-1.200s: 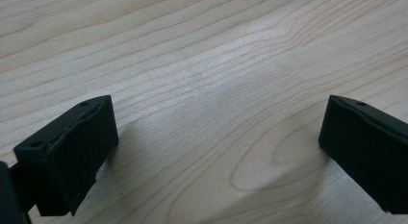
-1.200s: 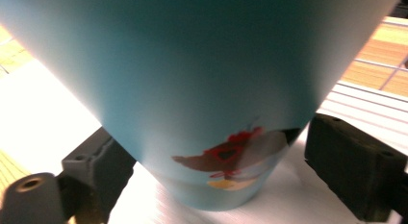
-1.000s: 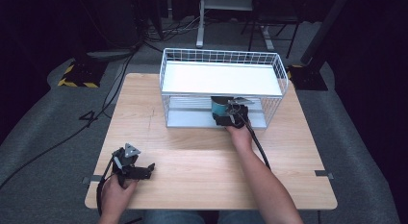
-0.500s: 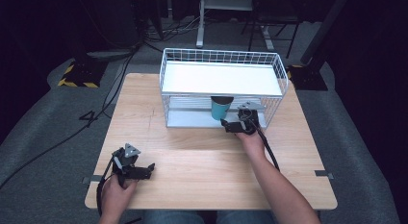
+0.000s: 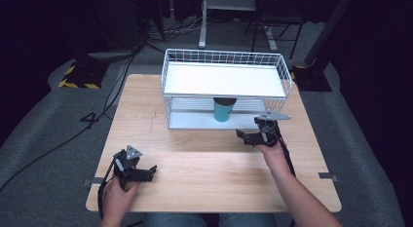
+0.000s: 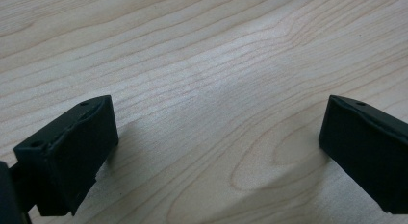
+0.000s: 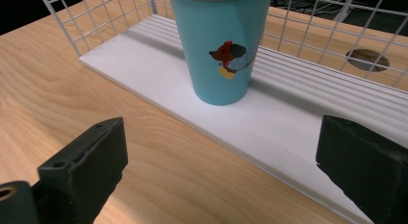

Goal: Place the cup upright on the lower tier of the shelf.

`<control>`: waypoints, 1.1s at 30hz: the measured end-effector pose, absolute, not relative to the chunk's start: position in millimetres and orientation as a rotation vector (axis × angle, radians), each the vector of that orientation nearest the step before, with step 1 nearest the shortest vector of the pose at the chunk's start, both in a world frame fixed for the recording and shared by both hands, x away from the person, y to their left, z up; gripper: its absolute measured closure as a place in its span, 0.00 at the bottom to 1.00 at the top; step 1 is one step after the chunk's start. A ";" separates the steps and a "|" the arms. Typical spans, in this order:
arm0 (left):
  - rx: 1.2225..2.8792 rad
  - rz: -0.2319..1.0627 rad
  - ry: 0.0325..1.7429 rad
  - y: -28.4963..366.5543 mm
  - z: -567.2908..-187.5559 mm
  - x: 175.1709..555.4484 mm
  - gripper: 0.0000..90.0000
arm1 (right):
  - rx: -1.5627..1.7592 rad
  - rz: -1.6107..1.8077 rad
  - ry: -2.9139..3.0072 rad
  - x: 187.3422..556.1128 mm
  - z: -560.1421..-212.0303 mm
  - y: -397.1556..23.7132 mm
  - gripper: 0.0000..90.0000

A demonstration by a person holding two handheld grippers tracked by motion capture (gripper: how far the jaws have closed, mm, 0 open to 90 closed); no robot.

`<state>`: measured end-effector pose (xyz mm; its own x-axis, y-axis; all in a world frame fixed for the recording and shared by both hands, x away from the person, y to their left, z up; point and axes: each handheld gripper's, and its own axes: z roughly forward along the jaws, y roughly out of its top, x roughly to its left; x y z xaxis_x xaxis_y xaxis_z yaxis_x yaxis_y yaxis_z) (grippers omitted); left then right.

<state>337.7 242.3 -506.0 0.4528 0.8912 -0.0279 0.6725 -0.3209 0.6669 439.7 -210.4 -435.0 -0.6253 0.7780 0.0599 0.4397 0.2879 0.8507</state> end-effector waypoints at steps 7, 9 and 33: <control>2.095 0.464 1.301 242.3 -506.0 337.8 0.01 | 1.075 1.289 2.207 417.9 -426.2 -234.2 0.09; 2.094 0.463 1.300 242.3 -506.1 337.8 0.01 | 1.058 1.285 2.211 411.6 -423.5 -241.1 0.11; 2.096 0.463 1.301 242.0 -505.9 338.2 0.01 | 1.046 1.204 2.300 350.3 -438.9 -296.0 0.17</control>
<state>338.2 242.0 -505.9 0.4529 0.8911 -0.0276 0.6732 -0.3215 0.6659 350.3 -296.0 -438.9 -0.6707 0.7409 0.0363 0.4522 0.3695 0.8118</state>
